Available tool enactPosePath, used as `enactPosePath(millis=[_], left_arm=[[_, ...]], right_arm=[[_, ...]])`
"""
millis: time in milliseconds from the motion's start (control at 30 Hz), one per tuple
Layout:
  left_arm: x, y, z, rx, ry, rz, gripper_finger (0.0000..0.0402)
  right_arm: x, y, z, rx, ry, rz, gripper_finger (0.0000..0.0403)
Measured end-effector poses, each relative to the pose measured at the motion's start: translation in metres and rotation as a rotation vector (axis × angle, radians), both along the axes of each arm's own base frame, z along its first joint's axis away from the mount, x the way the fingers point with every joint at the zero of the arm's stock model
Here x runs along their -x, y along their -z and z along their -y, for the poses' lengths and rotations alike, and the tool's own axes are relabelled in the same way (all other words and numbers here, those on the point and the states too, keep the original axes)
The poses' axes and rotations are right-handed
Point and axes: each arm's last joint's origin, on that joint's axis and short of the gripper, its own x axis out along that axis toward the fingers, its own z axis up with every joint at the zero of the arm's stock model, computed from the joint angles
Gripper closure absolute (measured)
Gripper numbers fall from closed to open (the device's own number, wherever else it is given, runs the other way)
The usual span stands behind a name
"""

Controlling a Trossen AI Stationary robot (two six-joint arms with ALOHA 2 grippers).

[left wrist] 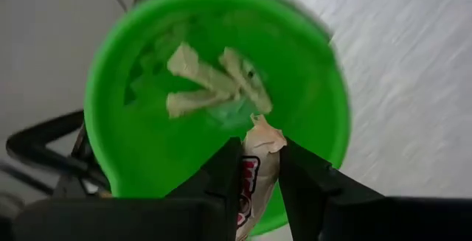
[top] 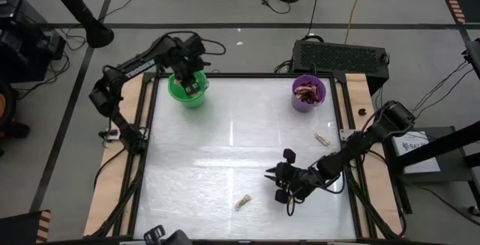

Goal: Sort candy by brand, put in halloween buckets
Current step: Put the white chocolate bar into the green bucket

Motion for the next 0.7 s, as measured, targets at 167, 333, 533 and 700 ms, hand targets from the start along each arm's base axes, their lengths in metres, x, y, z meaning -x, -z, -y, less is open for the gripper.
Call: enactPosePath(millis=[167,333,533,700], left_arm=[[0.002,0.013,0.001,0.012,-0.003,-0.034,0.0319],[-0.005,0.023,0.001,-0.015,0.013,-0.006,0.0319],[-0.011,0.024,0.001,-0.079,-0.032,0.009,0.0302],[-0.013,0.023,0.002,-0.131,-0.056,-0.025,0.0237]], right_arm=[[-0.004,-0.001,0.007,0.039,0.026,0.011,0.033],[-0.008,-0.001,0.013,0.051,0.04,0.007,0.033],[-0.01,-0.001,0.016,0.07,0.032,0.0,0.033],[-0.01,-0.001,0.016,0.089,0.02,-0.005,0.033]])
